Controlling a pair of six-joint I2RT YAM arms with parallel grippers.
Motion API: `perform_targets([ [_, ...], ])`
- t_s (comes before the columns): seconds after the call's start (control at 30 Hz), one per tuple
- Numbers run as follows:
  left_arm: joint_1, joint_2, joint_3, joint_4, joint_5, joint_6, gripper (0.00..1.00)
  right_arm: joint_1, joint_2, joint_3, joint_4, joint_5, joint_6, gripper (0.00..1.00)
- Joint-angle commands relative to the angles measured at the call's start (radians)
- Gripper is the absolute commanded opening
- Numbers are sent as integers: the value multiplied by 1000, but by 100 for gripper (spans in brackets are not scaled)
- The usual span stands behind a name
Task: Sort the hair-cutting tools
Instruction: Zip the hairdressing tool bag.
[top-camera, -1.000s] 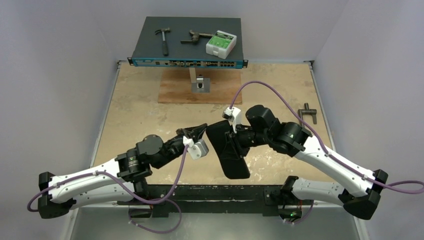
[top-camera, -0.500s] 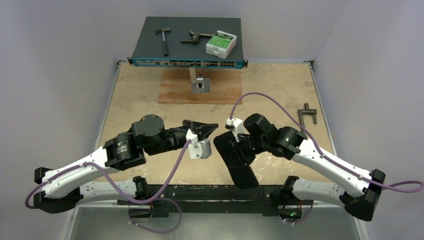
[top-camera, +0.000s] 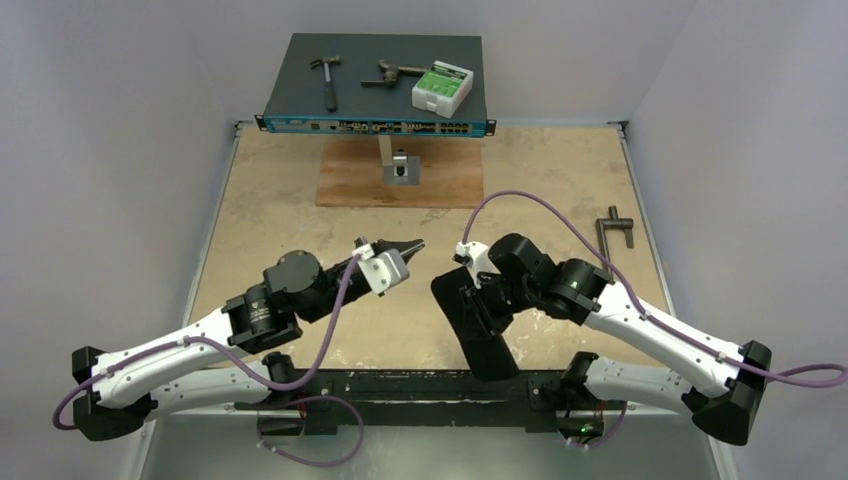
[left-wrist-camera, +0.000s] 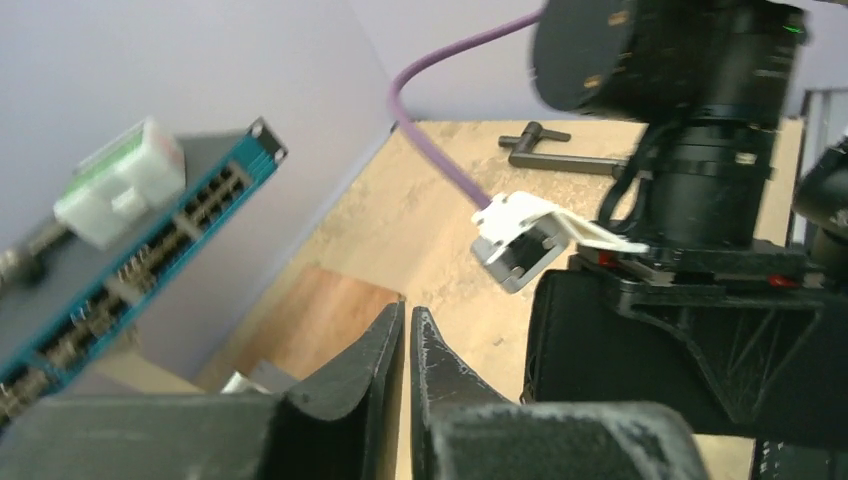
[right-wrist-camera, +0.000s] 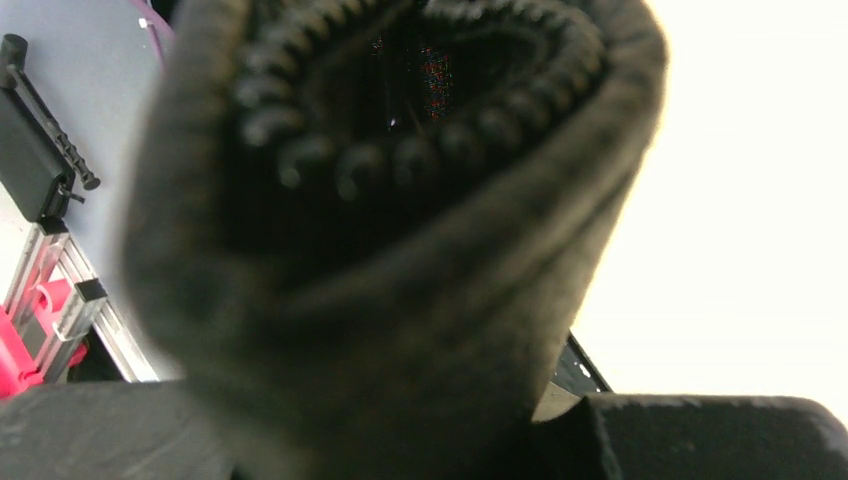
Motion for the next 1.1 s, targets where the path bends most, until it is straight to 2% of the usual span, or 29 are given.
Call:
perform_targets([
  [0.0, 36, -47, -95, 151, -146, -377, 16, -1, -64, -35, 170, -20, 65, 0],
  [0.17, 58, -132, -213, 131, -177, -681, 60, -2, -109, -97, 374, 5, 174, 0],
  [0.27, 68, -231, -291, 106, -222, -821, 70, -2, -103, -161, 528, 10, 243, 0],
  [0.47, 70, -444, -454, 24, -336, -1032, 83, -12, -51, -270, 887, -20, 359, 0],
  [0.63, 72, -538, -572, -10, -297, -1188, 90, -14, -47, -316, 1059, -25, 389, 0],
  [0.83, 72, -610, -692, 17, -248, -1294, 91, -36, 14, -325, 1068, 66, 418, 0],
  [0.93, 72, -602, -705, -4, -238, -1312, 91, -64, 53, -366, 1185, -1, 456, 0],
  [1.07, 72, -587, -722, 29, -212, -1334, 93, -70, 39, -402, 1271, 20, 475, 0],
])
